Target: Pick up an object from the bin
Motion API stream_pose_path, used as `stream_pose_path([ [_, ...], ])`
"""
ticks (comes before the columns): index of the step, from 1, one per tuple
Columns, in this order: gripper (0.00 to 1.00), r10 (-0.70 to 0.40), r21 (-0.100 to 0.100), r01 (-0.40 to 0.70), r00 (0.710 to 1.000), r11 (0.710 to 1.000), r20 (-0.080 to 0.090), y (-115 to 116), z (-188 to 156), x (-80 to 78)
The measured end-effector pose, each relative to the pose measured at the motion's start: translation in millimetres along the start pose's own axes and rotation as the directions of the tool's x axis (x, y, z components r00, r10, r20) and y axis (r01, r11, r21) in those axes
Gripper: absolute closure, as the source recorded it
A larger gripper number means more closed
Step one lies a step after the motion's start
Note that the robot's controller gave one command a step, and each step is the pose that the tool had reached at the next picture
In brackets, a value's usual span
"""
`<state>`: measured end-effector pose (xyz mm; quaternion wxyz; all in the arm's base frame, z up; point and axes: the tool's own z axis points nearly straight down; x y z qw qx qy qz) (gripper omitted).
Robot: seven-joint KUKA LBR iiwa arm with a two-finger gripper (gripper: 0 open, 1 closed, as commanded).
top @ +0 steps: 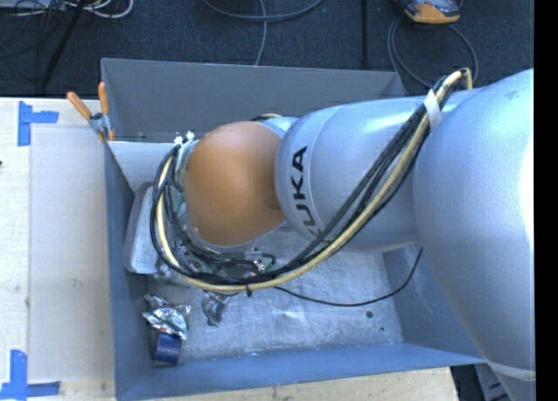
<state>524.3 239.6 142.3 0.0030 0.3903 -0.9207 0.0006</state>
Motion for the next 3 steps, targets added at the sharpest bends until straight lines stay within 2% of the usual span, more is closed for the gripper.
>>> stream_pose_path([
  [1,0.0,0.003,-0.003,-0.003,1.0,1.0,0.0,20,51,10.8],
  [2,0.0,-0.148,0.003,0.148,0.989,0.989,0.007,18,71,11.3],
  [3,1.0,-0.147,0.004,0.147,0.989,0.989,0.016,19,70,9.0],
])
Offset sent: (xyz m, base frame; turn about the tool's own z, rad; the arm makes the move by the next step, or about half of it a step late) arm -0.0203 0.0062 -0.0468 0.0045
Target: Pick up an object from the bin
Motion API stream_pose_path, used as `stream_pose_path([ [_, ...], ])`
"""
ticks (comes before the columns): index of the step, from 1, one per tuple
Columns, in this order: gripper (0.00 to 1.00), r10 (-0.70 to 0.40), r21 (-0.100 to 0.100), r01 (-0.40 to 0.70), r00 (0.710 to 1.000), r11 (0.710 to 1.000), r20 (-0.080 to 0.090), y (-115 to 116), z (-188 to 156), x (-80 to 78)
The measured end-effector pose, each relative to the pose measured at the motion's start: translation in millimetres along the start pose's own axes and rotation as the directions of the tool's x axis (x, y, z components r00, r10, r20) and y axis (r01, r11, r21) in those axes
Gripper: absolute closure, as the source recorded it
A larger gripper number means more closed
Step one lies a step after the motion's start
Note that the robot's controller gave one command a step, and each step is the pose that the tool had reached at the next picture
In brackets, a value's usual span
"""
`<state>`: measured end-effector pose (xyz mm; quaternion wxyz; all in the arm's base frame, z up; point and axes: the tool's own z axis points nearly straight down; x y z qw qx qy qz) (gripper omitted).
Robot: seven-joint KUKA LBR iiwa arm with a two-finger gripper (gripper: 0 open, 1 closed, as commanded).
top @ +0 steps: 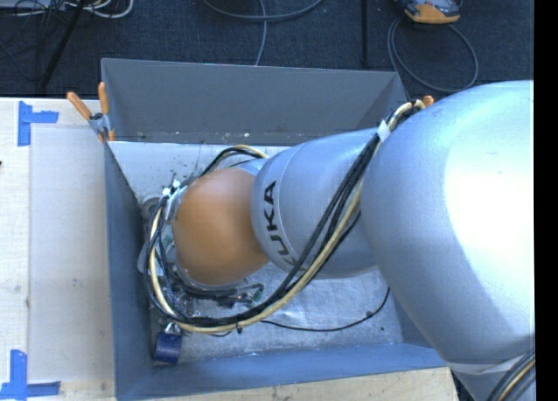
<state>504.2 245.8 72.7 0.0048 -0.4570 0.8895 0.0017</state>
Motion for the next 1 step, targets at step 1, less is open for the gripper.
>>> stream_pose_path([
  [1,1.0,0.019,0.003,-0.019,1.0,1.0,-0.002,-3.3,-135.8,-0.1],
])
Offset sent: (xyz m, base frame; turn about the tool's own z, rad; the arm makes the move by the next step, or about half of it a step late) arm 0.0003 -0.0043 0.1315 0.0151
